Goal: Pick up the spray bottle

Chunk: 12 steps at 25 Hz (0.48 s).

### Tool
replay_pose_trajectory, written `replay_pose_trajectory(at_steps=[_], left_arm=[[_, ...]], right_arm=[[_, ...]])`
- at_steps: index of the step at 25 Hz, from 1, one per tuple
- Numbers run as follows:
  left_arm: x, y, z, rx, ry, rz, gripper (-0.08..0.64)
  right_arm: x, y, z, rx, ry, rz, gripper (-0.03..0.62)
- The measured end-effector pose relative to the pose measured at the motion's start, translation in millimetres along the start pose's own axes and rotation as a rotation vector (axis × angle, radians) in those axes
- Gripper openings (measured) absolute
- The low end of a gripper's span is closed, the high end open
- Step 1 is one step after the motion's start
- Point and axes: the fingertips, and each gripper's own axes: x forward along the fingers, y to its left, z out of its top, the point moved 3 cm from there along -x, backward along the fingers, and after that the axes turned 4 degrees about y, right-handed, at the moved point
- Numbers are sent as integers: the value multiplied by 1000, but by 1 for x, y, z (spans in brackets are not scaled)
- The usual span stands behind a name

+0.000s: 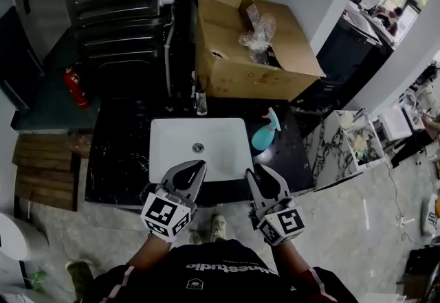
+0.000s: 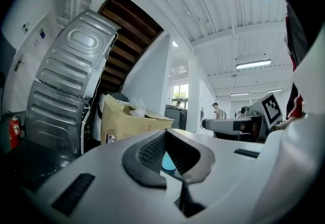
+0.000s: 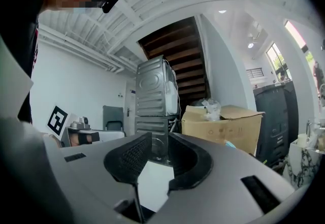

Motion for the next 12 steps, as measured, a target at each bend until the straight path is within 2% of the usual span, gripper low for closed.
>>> replay_pose_trajectory(at_steps=[6, 12], left_arm=[[37, 4, 6, 13, 3, -16, 15], [84, 5, 11, 26, 7, -43, 15]], right_arm=[[19, -40, 0, -1, 6, -12, 163], [36, -108, 1, -20, 10, -72, 169]])
